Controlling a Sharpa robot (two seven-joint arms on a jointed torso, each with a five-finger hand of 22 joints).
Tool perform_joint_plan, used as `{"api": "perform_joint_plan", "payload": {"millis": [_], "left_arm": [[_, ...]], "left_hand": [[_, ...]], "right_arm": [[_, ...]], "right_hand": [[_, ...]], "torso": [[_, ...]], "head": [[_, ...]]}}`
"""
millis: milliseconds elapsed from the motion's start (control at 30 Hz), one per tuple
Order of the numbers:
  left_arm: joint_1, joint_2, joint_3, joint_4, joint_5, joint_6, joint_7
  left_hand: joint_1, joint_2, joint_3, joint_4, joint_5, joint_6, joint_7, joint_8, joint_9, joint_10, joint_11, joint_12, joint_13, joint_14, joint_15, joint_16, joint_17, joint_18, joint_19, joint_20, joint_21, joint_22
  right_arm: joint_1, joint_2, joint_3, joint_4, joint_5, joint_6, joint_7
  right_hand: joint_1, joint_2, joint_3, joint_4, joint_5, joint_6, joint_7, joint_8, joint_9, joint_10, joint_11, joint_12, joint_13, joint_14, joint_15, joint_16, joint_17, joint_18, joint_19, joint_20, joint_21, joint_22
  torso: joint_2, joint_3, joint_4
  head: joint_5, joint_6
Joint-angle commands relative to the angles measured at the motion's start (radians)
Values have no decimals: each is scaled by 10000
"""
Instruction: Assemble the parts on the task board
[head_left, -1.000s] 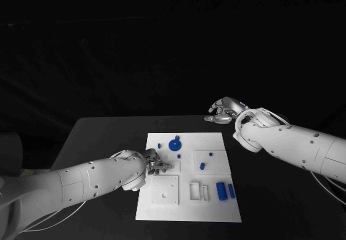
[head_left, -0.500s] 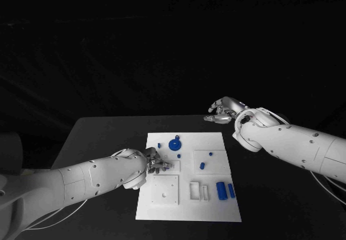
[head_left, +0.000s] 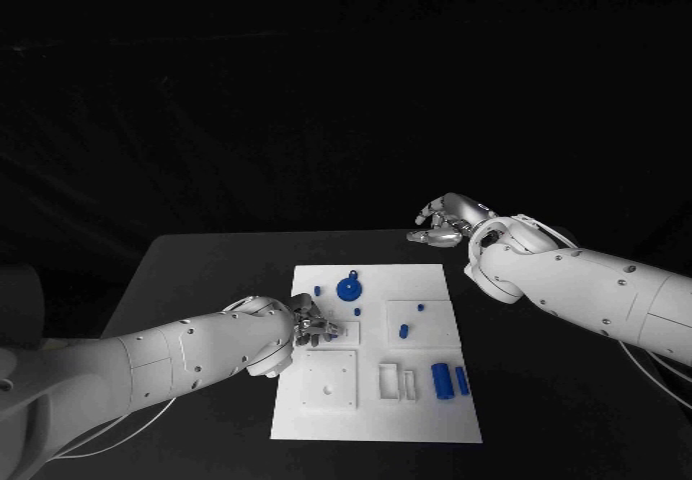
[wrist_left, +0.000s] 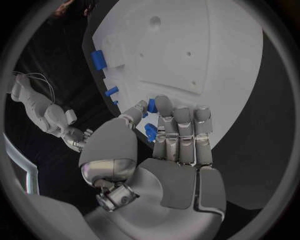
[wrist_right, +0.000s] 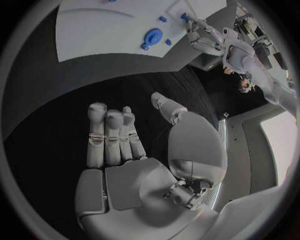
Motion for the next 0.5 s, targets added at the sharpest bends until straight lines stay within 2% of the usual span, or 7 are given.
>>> {"api": "perform_joint_plan", "payload": {"millis": [33, 167, 367, 433, 500], "left_arm": [[-21, 55, -15, -53, -16, 164, -55], [-22, 71, -15, -76, 9, 212, -45], [-22, 60, -15, -76, 60, 259, -12], [-22, 47, -15, -77, 189, 307, 3], [-22, 35, -15, -67, 254, 288, 34]], "left_hand": [[120, 202, 39, -225, 83, -54, 52, -65, -73, -42, 30, 39, -19, -50, -19, 58, -28, -37, -94, -1160, 35, 172], [215, 321, 121, -440, 443, -41, 54, -75, -85, -41, 37, 52, -35, -52, -12, 69, -52, -57, -86, -1152, 34, 170], [476, 630, 283, -1009, 862, -20, 67, -81, -90, -32, 47, 75, -66, -52, 5, 95, -90, -86, -73, -1142, 48, 175], [522, 741, 345, -1209, 1242, -16, 76, -84, -91, -31, 52, 79, -80, -53, 14, 104, -105, -102, -66, -1132, 53, 174], [575, 899, 436, -1526, 2027, -9, 83, -79, -82, -22, 54, 92, -95, -51, 26, 120, -121, -121, -60, -1122, 64, 177]], "right_arm": [[-3, 0, 3, 10, -34, 136, 25], [-3, 11, 3, 3, -34, 147, 25], [-3, 18, 3, -12, -34, 155, 24], [-3, 19, 3, -12, -34, 159, 24], [-3, 19, 3, -10, -34, 160, 26]], "right_hand": [[-29, 55, -22, 60, 35, -3, 97, 45, 3, -73, -21, 60, -13, -13, -64, 11, -12, 694, 38, -33, -62, 116], [-28, 55, -23, 60, 35, -4, 97, 45, 3, -73, -21, 62, -15, -14, -64, 11, -13, 694, 38, -33, -63, 117], [-28, 56, -23, 61, 35, -4, 97, 46, 2, -74, -21, 65, -19, -14, -64, 12, -14, 694, 38, -33, -64, 118], [-28, 56, -23, 62, 36, -4, 97, 46, 2, -75, -21, 65, -20, -14, -64, 12, -14, 694, 38, -33, -65, 118], [-28, 55, -24, 62, 36, -4, 97, 46, 2, -75, -21, 66, -21, -14, -64, 12, -14, 694, 38, -33, -65, 119]], "torso": [[-2, -3, 0], [-3, -4, -2], [-2, 0, 5], [-5, 0, 5], [-7, 1, 8]], "head": [[-5, 2], [-5, -16], [-14, -22], [-13, -27], [-22, -36]]}}
